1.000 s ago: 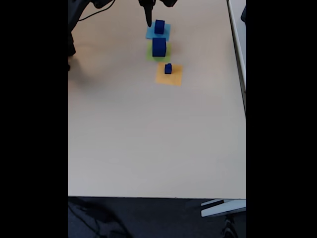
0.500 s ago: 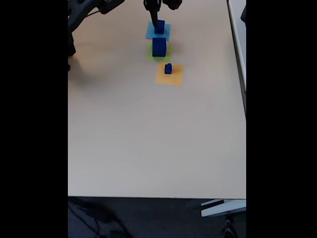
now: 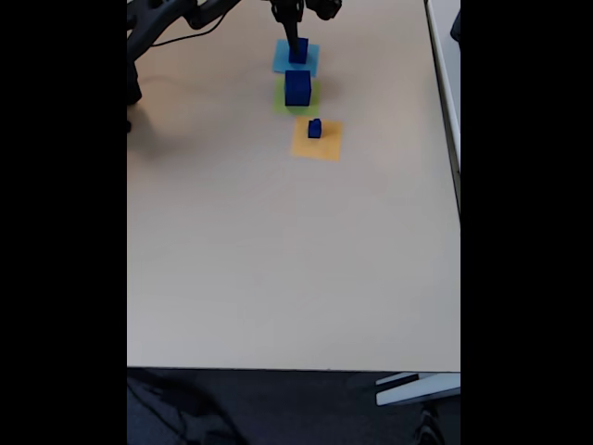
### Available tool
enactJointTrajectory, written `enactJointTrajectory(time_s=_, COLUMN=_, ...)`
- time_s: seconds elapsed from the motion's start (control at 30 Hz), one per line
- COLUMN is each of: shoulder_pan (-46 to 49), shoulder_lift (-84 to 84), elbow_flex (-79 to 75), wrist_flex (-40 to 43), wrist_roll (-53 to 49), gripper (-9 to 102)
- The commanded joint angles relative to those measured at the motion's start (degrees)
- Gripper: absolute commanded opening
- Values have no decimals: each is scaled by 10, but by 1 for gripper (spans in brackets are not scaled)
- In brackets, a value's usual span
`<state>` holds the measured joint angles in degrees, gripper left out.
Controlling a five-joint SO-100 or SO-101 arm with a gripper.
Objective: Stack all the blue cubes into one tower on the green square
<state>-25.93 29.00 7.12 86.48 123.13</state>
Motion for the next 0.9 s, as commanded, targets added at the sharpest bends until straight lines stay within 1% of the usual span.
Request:
enactJointTrajectory(time_s=0.0, shoulder_pan=6, shoulder_lift=-4, elbow_flex=-42, wrist_flex=-11, wrist_roll=-5, gripper=41)
enactJointTrajectory(time_s=0.43, shoulder_pan=15, shoulder_lift=-74, elbow_flex=-87, wrist_flex=-27, wrist_roll=-25, gripper=41)
enactJointTrajectory(time_s=0.47, shoulder_pan=15, shoulder_lift=-76, elbow_flex=-90, wrist_flex=-27, wrist_roll=-25, gripper=40)
enactJointTrajectory(time_s=0.63, shoulder_pan=18, shoulder_lift=-89, elbow_flex=-104, wrist_flex=-27, wrist_roll=-28, gripper=30)
enactJointTrajectory(time_s=0.7, shoulder_pan=19, shoulder_lift=-91, elbow_flex=-105, wrist_flex=-27, wrist_roll=-30, gripper=21)
enactJointTrajectory(time_s=0.77, shoulder_pan=21, shoulder_lift=-91, elbow_flex=-105, wrist_flex=-25, wrist_roll=-34, gripper=9)
enactJointTrajectory(time_s=0.87, shoulder_pan=24, shoulder_lift=-82, elbow_flex=-105, wrist_flex=-18, wrist_roll=-45, gripper=0)
